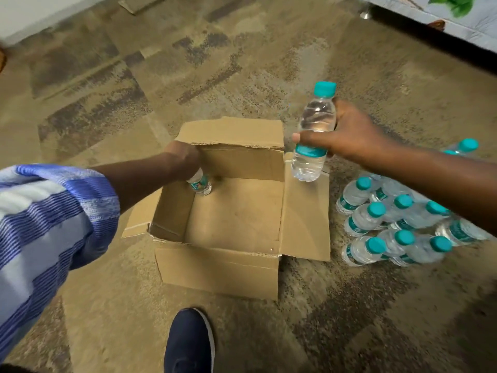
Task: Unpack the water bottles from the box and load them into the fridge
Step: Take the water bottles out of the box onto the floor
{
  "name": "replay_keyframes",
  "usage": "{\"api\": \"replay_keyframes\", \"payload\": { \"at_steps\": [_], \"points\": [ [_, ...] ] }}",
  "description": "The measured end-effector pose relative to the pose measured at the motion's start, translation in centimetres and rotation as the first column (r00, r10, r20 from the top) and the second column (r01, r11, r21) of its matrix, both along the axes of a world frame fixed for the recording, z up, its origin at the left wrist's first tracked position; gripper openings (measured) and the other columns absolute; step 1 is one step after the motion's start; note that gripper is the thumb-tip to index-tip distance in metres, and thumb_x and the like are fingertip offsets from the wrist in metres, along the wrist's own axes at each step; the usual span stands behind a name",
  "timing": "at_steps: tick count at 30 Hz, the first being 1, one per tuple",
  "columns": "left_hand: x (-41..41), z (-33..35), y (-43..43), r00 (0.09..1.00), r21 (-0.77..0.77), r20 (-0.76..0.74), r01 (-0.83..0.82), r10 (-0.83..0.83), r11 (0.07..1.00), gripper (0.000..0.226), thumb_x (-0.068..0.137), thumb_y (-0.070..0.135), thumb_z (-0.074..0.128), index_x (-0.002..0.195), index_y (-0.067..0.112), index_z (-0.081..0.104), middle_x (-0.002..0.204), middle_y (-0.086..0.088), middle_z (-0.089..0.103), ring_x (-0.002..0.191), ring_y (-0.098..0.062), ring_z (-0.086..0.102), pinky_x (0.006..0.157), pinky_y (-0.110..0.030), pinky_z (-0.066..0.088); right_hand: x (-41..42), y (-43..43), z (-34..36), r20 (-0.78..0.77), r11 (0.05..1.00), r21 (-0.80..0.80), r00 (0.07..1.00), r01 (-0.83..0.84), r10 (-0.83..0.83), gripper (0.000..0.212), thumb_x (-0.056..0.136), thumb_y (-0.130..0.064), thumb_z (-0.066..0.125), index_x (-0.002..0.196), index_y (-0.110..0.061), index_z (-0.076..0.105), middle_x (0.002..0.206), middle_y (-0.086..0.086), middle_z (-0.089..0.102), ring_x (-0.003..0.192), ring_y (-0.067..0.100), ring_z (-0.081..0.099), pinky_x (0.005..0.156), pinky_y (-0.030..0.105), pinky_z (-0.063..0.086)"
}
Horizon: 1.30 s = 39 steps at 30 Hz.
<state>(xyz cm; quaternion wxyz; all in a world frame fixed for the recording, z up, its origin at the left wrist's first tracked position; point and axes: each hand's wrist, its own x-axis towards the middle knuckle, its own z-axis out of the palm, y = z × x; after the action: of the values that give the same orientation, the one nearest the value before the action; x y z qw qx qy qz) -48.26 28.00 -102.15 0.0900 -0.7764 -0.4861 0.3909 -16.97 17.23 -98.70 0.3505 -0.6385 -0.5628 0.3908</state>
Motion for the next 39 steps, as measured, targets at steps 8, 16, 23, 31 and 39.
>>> {"api": "replay_keyframes", "payload": {
  "at_steps": [8, 16, 23, 31, 39],
  "points": [
    [2.6, 0.0, 0.4, 0.997, -0.134, 0.056, 0.064, -0.057, 0.989, 0.039, 0.084, 0.035, 0.07, 0.114, 0.011, 0.062, 0.094, -0.001, 0.063, 0.082, -0.017, 0.061, 0.075, -0.03, 0.057, 8.5, -3.1, 2.4, 0.105, 0.997, -0.045, 0.993, 0.067, -0.062, 0.048, 0.068, -0.046, 0.086, 0.107, -0.031, 0.062, 0.095, -0.012, 0.073, 0.087, 0.002, 0.071, 0.071, 0.024, 0.057],
    [15.3, 12.6, -2.3, 0.916, -0.537, 0.38, 0.107, 0.127, 0.837, 0.015, 0.083, 0.017, 0.071, 0.082, 0.008, 0.059, 0.068, -0.006, 0.058, 0.06, -0.016, 0.048, 0.052, -0.029, 0.042, 17.0, -5.7, 2.9, 0.25, 0.966, 0.046, 0.933, 0.256, -0.259, 0.044, 0.063, -0.064, 0.08, 0.093, -0.039, 0.06, 0.094, -0.011, 0.072, 0.089, 0.006, 0.069, 0.089, 0.042, 0.057],
    [24.3, 15.4, -9.3, 0.754, -0.372, 0.645, 0.454, -0.126, 0.81, 0.017, 0.076, 0.025, 0.072, 0.076, 0.022, 0.055, 0.063, 0.006, 0.056, 0.057, -0.013, 0.046, 0.055, -0.032, 0.039, 21.2, -7.8, 2.0, 0.32, 0.852, 0.207, 0.789, 0.482, -0.524, 0.049, 0.08, -0.054, 0.07, 0.115, -0.024, 0.056, 0.097, -0.016, 0.06, 0.085, -0.002, 0.059, 0.082, 0.029, 0.052],
    [27.3, 6.9, -13.1, 0.766, -0.264, 0.539, 0.548, -0.35, 0.794, 0.027, 0.077, 0.041, 0.071, 0.092, 0.026, 0.056, 0.078, 0.01, 0.054, 0.071, -0.012, 0.052, 0.055, -0.026, 0.039, 23.6, -9.4, 0.6, 0.449, 0.811, 0.219, 0.682, 0.543, -0.578, 0.054, 0.073, -0.061, 0.07, 0.111, -0.027, 0.053, 0.101, -0.009, 0.064, 0.093, 0.014, 0.064, 0.085, 0.043, 0.056],
    [26.3, 0.1, -14.0, 0.762, -0.359, 0.607, 0.517, -0.226, 0.777, 0.024, 0.078, 0.035, 0.071, 0.093, 0.026, 0.054, 0.083, 0.006, 0.056, 0.074, -0.015, 0.051, 0.067, -0.034, 0.049, 24.6, -9.2, -0.4, 0.469, 0.812, 0.206, 0.674, 0.546, -0.571, 0.051, 0.079, -0.055, 0.071, 0.114, -0.023, 0.053, 0.101, -0.01, 0.059, 0.093, 0.011, 0.059, 0.085, 0.037, 0.054]
  ]
}}
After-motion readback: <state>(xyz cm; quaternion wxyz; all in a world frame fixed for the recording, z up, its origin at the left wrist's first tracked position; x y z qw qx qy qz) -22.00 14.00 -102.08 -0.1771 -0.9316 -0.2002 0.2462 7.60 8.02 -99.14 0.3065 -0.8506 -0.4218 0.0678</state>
